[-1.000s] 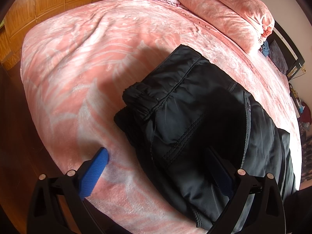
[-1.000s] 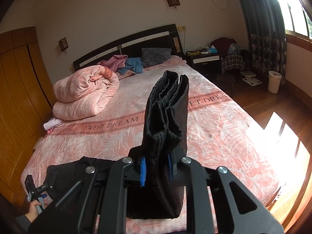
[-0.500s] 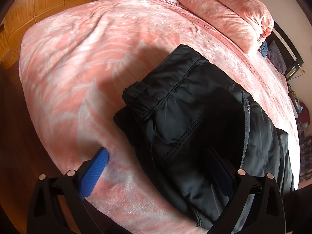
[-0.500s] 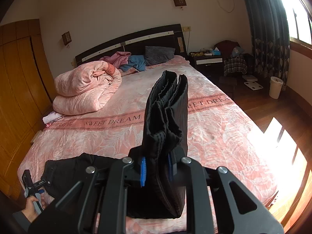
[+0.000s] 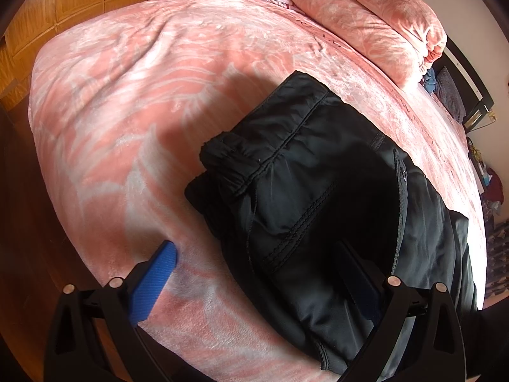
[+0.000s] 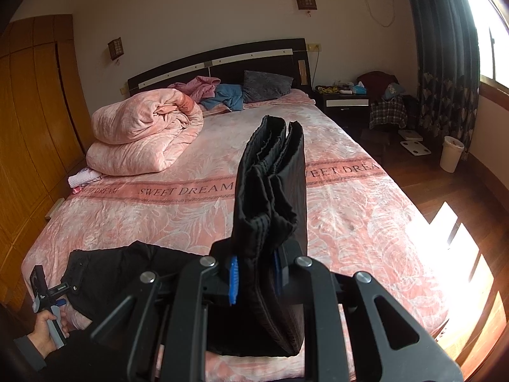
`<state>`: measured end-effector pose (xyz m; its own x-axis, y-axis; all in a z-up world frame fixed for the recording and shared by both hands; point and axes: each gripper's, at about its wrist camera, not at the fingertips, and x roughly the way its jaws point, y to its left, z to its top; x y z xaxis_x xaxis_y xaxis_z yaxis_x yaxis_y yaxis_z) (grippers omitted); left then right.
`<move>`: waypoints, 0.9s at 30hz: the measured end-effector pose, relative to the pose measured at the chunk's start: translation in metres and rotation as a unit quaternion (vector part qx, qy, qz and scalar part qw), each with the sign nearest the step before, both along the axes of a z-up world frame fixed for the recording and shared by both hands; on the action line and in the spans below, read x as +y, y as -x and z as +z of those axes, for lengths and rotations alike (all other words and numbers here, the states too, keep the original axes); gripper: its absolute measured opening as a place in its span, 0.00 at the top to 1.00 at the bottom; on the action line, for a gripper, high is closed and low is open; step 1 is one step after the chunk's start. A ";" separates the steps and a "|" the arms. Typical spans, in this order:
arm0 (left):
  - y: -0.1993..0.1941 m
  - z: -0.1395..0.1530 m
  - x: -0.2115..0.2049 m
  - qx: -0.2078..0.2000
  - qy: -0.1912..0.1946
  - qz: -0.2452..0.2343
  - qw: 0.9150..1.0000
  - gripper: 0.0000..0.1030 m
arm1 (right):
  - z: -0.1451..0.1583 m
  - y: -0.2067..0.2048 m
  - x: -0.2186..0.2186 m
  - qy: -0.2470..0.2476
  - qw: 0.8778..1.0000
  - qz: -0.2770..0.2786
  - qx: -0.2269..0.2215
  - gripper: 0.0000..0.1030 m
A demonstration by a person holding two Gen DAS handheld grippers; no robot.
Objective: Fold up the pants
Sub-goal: 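Hold the leg hems raised with the right gripper above the bed, then lower the leg hems with the right gripper over onto the waistband half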
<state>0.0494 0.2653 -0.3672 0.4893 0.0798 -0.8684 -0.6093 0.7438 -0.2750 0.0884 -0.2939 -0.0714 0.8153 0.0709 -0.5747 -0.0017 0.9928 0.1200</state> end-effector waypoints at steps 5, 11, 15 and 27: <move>0.000 -0.001 0.002 -0.001 0.004 -0.002 1.000 0.04 | -0.003 -0.003 0.010 0.007 1.000 0.005 0.006 0.85; 0.002 -0.001 0.003 -0.005 0.009 -0.002 1.000 0.04 | -0.005 -0.008 0.022 0.018 1.000 0.011 0.013 0.85; 0.003 -0.002 0.004 -0.006 0.012 -0.003 1.000 0.04 | -0.006 -0.011 0.030 0.025 0.999 0.015 0.018 0.85; 0.003 -0.002 0.004 -0.006 0.017 -0.009 1.000 0.04 | -0.012 -0.019 0.054 0.045 0.998 0.024 0.033 0.85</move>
<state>0.0468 0.2697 -0.3689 0.5014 0.0411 -0.8643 -0.5920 0.7447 -0.3080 0.1075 -0.2395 -0.0837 0.7725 0.0546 -0.6327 -0.0438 0.9985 0.0326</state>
